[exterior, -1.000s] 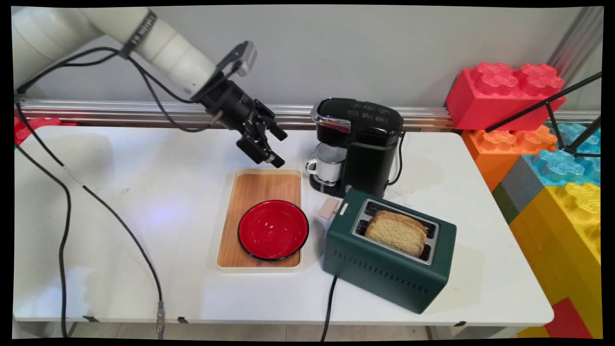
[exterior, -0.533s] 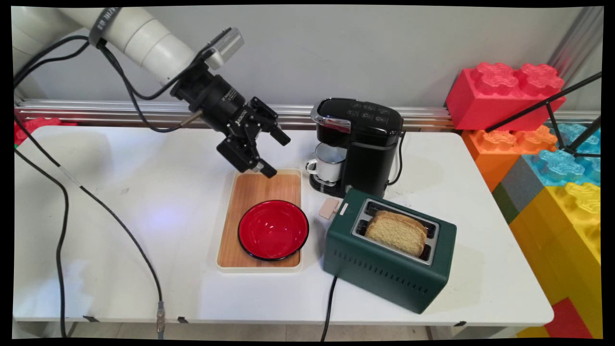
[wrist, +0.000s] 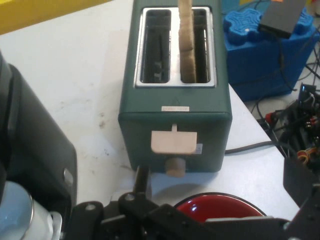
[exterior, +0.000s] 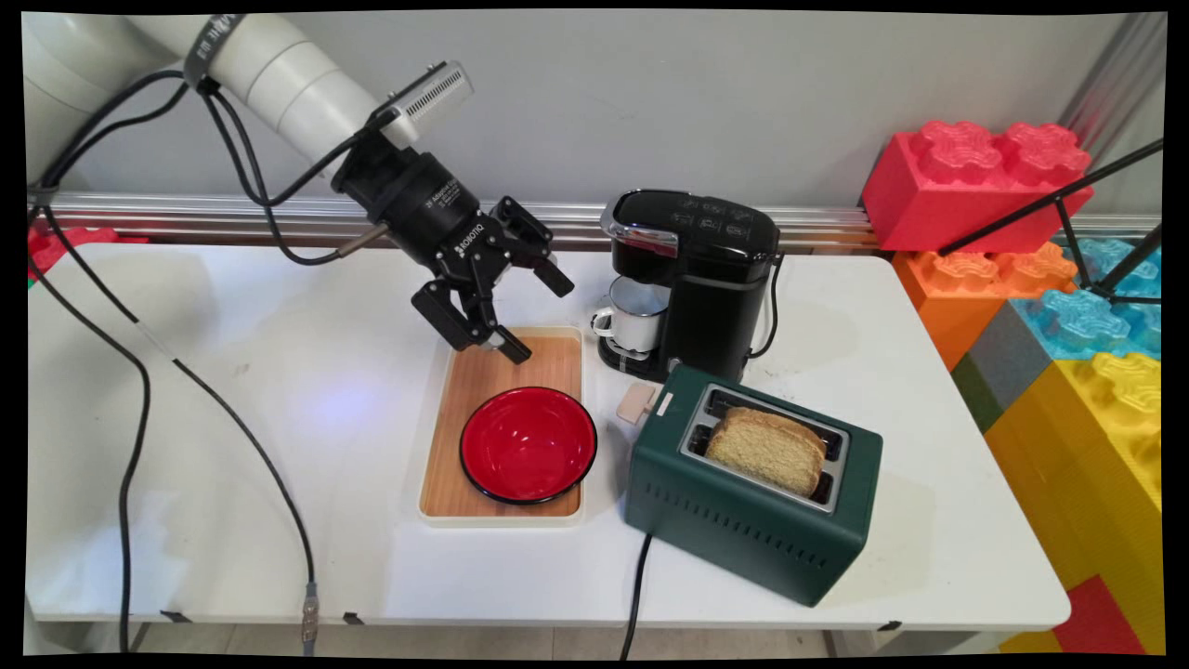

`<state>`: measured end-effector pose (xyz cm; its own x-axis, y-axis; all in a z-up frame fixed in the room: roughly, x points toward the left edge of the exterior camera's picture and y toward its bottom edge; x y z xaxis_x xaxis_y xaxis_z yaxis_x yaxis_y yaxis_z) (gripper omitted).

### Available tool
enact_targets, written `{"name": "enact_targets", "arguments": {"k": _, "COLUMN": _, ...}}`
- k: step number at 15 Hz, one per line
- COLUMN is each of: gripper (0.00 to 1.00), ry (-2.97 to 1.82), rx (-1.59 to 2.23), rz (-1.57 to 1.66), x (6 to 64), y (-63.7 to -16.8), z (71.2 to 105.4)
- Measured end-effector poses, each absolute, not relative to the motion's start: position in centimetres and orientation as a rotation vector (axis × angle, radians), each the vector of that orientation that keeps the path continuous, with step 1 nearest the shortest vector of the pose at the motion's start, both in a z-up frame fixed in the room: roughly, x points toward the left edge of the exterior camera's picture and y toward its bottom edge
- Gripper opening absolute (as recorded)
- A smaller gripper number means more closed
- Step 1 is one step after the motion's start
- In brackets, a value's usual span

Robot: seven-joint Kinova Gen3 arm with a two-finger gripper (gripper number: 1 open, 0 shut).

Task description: Press the toaster switch

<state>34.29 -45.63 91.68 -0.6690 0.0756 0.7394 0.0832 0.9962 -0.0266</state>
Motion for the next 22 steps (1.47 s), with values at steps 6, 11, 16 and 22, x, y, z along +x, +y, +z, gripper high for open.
{"name": "enact_targets", "arguments": {"k": 6, "gripper": 0.0, "ry": -2.294, "rx": -0.186, "rz": -0.029, "x": 34.3, "y": -46.5, "z": 91.0}}
{"name": "enact_targets", "arguments": {"k": 11, "gripper": 0.0, "ry": -2.262, "rx": -0.166, "rz": -0.069, "x": 34.1, "y": -47.4, "z": 89.9}}
{"name": "enact_targets", "arguments": {"k": 16, "gripper": 0.0, "ry": -2.226, "rx": -0.131, "rz": -0.103, "x": 33.2, "y": -48.0, "z": 88.5}}
{"name": "enact_targets", "arguments": {"k": 22, "gripper": 0.0, "ry": -2.197, "rx": -0.095, "rz": -0.123, "x": 31.8, "y": -48.1, "z": 86.2}}
